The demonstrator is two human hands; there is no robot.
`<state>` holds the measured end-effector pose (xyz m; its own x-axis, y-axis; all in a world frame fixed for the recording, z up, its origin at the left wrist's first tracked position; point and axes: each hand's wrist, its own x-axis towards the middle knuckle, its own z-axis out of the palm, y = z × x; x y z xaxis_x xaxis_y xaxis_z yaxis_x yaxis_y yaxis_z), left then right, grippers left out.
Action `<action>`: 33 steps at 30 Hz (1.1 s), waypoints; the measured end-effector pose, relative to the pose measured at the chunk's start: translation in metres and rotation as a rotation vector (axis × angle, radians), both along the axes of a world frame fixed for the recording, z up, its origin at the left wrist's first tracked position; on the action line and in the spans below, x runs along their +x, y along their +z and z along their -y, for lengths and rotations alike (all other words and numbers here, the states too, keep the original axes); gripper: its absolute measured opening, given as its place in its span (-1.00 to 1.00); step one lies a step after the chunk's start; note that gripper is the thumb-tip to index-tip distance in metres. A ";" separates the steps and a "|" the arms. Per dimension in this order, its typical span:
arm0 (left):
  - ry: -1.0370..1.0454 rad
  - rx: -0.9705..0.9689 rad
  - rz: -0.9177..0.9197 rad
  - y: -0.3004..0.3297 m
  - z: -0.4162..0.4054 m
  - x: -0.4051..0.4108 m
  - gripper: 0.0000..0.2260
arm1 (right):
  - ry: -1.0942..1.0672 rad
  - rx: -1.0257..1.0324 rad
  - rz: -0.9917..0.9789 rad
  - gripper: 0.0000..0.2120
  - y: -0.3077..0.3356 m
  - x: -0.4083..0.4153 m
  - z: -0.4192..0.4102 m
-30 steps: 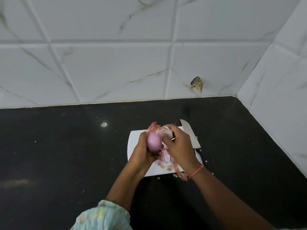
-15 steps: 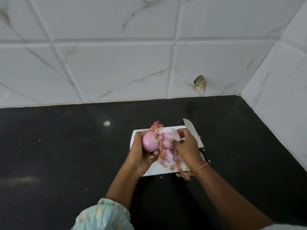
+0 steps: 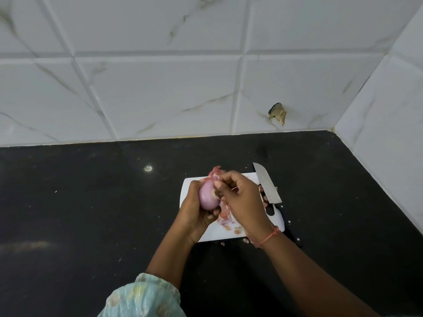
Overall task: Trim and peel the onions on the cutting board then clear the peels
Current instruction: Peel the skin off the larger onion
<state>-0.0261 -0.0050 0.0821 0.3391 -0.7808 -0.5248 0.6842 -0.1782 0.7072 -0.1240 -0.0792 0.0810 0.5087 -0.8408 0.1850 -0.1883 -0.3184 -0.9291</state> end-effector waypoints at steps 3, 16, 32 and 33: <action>0.033 0.007 -0.086 0.000 0.002 0.001 -0.63 | 0.001 0.198 0.076 -0.90 -0.008 -0.004 0.004; 0.059 -0.016 -0.212 -0.005 0.002 0.005 -0.59 | -0.048 -0.295 -0.114 -0.88 -0.011 -0.013 0.004; 0.124 0.019 -0.066 0.000 0.005 0.002 -0.63 | 0.104 -0.235 -0.169 -0.93 -0.014 -0.007 -0.004; 0.124 0.019 -0.056 0.001 0.005 0.002 -0.64 | 0.116 -0.242 -0.189 -0.92 -0.015 -0.007 -0.004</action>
<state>-0.0244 -0.0098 0.0830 0.4027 -0.7241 -0.5600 0.7399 -0.1028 0.6649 -0.1308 -0.0754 0.0656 0.6427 -0.7186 0.2655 -0.3002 -0.5550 -0.7758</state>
